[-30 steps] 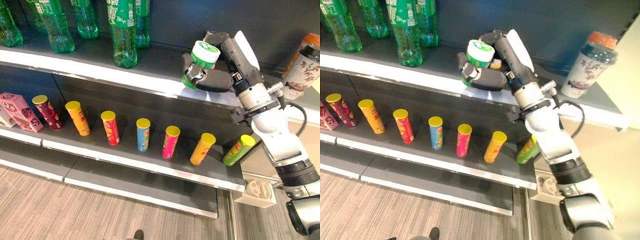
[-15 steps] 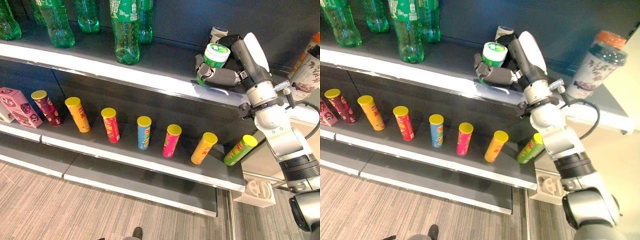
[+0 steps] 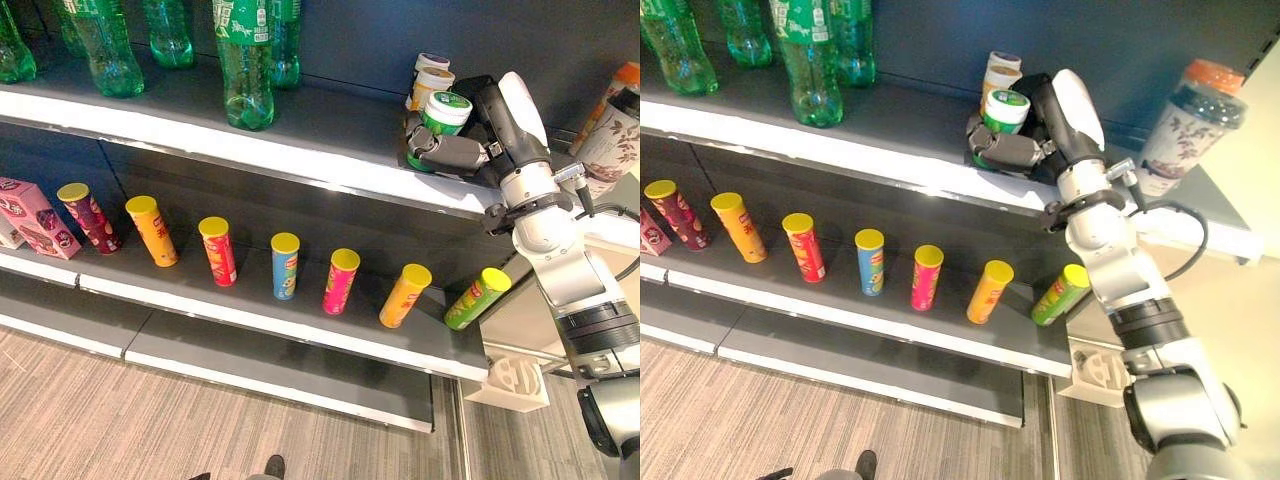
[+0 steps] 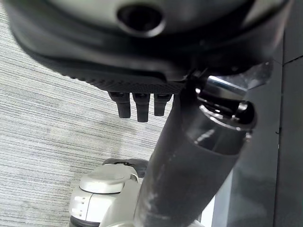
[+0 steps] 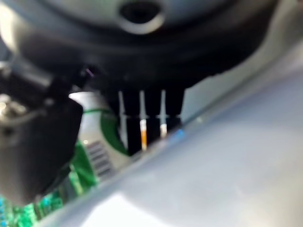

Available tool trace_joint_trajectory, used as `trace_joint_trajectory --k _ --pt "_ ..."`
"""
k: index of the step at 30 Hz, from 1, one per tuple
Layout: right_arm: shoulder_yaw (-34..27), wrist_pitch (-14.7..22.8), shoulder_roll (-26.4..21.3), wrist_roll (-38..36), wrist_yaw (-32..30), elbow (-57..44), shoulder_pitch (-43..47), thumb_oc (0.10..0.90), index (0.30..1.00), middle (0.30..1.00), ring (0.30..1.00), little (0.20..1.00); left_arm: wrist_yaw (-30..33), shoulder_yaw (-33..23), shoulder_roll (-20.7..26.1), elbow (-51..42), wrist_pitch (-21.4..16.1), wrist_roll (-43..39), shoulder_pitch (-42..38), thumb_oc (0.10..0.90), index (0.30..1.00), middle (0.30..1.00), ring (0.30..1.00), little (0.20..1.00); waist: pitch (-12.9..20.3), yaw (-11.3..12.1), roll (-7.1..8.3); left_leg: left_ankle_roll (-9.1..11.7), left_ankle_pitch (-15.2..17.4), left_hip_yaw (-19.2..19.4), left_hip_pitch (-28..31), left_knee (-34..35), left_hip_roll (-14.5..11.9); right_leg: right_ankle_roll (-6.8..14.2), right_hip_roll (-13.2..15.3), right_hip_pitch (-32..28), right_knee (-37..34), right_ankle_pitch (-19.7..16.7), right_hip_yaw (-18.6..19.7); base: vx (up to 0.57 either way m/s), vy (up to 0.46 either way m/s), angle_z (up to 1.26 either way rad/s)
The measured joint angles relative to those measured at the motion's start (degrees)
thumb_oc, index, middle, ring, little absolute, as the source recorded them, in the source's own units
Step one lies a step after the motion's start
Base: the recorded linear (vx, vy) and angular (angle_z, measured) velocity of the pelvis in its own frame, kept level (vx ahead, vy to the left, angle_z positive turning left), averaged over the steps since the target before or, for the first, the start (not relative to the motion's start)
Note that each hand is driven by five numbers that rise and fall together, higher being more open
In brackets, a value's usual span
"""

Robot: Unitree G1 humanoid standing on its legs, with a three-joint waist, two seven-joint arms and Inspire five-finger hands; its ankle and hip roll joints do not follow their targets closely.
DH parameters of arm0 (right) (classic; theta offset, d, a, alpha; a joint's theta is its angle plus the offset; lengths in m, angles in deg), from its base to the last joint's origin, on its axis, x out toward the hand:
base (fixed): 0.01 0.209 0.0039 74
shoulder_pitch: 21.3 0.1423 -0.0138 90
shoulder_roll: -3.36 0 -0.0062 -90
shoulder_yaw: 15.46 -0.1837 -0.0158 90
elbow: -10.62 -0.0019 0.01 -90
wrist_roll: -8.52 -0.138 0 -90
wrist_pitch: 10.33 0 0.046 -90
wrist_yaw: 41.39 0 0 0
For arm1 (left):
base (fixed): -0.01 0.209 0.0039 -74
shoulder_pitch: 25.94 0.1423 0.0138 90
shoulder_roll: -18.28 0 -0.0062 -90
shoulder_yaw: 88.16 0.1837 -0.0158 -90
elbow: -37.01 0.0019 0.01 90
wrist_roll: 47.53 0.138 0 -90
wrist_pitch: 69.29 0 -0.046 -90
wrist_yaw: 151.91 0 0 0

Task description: Put the goods on the table back onto the shelves and tidy them up.

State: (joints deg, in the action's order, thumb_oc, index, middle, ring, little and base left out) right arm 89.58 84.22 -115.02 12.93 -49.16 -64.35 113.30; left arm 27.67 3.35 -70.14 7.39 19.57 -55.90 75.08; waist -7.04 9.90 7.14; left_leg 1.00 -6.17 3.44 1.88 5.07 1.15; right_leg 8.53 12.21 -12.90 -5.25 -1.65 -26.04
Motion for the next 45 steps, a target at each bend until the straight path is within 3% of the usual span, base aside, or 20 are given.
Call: trace_joint_trajectory --k 4,5,6,7,8,25,31,34,45 --pt "0.0 0.0 0.0 -0.3 0.0 0.0 0.0 0.400 0.300 0.300 0.300 0.300 0.0 0.0 0.0 0.0 0.0 0.0 0.0 0.800 0.900 0.900 0.900 0.900 0.0 0.0 -0.01 0.0 0.0 0.2 0.1 0.0 0.0 0.0 0.0 0.0 0.0 0.0 0.2 0.00 0.000 0.00" --pt "0.0 0.0 0.0 -0.3 0.0 0.0 0.0 0.474 0.411 0.411 0.411 0.411 0.0 0.0 0.0 0.0 0.0 0.0 0.0 0.800 0.900 0.900 0.900 0.900 0.0 0.0 -0.01 0.0 0.0 0.2 0.2 0.0 -0.1 0.0 0.0 0.0 0.0 0.0 0.3 0.00 0.000 0.00" --pt "0.0 0.0 0.0 -0.3 0.0 0.0 0.0 0.577 0.566 0.566 0.566 0.566 0.0 0.0 0.0 0.0 0.0 0.0 0.0 0.800 0.900 0.900 0.900 0.900 0.0 0.0 -0.01 0.0 0.0 0.3 0.2 0.0 -0.1 0.0 0.0 0.0 0.0 0.0 0.3 0.01 -0.004 -0.04" --pt "0.0 0.0 0.1 -0.3 0.0 0.0 0.0 0.767 0.851 0.851 0.851 0.851 0.1 0.0 0.0 0.0 0.0 0.0 0.0 0.800 0.900 0.900 0.900 0.900 0.0 0.0 -0.01 0.0 0.0 0.4 0.3 0.0 -0.1 0.0 0.0 0.0 0.0 0.0 0.5 0.00 -0.001 -0.03" --pt "0.1 0.0 0.2 -0.3 0.0 0.0 0.0 0.800 0.900 0.900 0.900 0.900 0.1 0.0 0.0 0.0 0.0 0.0 0.0 0.800 0.900 0.900 0.900 0.900 0.0 0.0 -0.01 0.0 0.0 0.4 0.3 0.0 -0.1 0.0 0.0 0.0 0.0 0.0 0.5 0.00 -0.001 -0.04" --pt "0.3 0.0 0.7 -0.9 0.0 -0.1 0.0 0.800 0.900 0.900 0.900 0.900 0.2 0.0 0.0 0.4 0.0 0.0 0.0 0.800 0.900 0.900 0.900 0.900 0.0 -0.4 -0.01 -0.1 0.1 0.7 0.5 0.0 -0.1 0.0 0.0 -0.1 0.0 0.0 0.9 0.00 0.000 0.00" --pt "0.1 -0.1 3.0 -1.2 -0.1 -1.0 -0.5 0.800 0.900 0.900 0.900 0.900 0.5 0.0 0.0 1.1 0.0 0.0 0.0 0.800 0.900 0.900 0.900 0.900 0.0 -1.6 -0.07 -0.1 0.2 0.8 0.8 0.0 -0.2 0.0 0.0 -0.2 0.0 0.0 1.1 0.00 0.001 -0.02" --pt "-3.6 -0.3 9.9 -1.2 -2.3 -4.9 -3.6 0.800 0.900 0.900 0.900 0.900 1.2 0.0 -0.6 1.8 0.2 0.0 -0.1 0.800 0.900 0.900 0.900 0.900 0.0 -1.8 -0.48 -0.2 0.2 1.1 0.9 0.0 -0.2 0.0 0.0 -0.2 0.0 0.0 1.4 0.00 0.002 -0.03" --pt "-3.2 -0.8 10.9 -1.6 -3.4 -4.9 -3.6 0.800 0.900 0.900 0.900 0.900 2.1 0.0 -0.7 2.1 0.2 0.0 -0.2 0.800 0.900 0.900 0.900 0.900 0.2 -1.5 -0.87 -0.2 0.2 1.4 1.1 0.0 -0.3 0.0 0.0 -0.3 0.0 0.0 1.5 0.00 0.000 0.00"
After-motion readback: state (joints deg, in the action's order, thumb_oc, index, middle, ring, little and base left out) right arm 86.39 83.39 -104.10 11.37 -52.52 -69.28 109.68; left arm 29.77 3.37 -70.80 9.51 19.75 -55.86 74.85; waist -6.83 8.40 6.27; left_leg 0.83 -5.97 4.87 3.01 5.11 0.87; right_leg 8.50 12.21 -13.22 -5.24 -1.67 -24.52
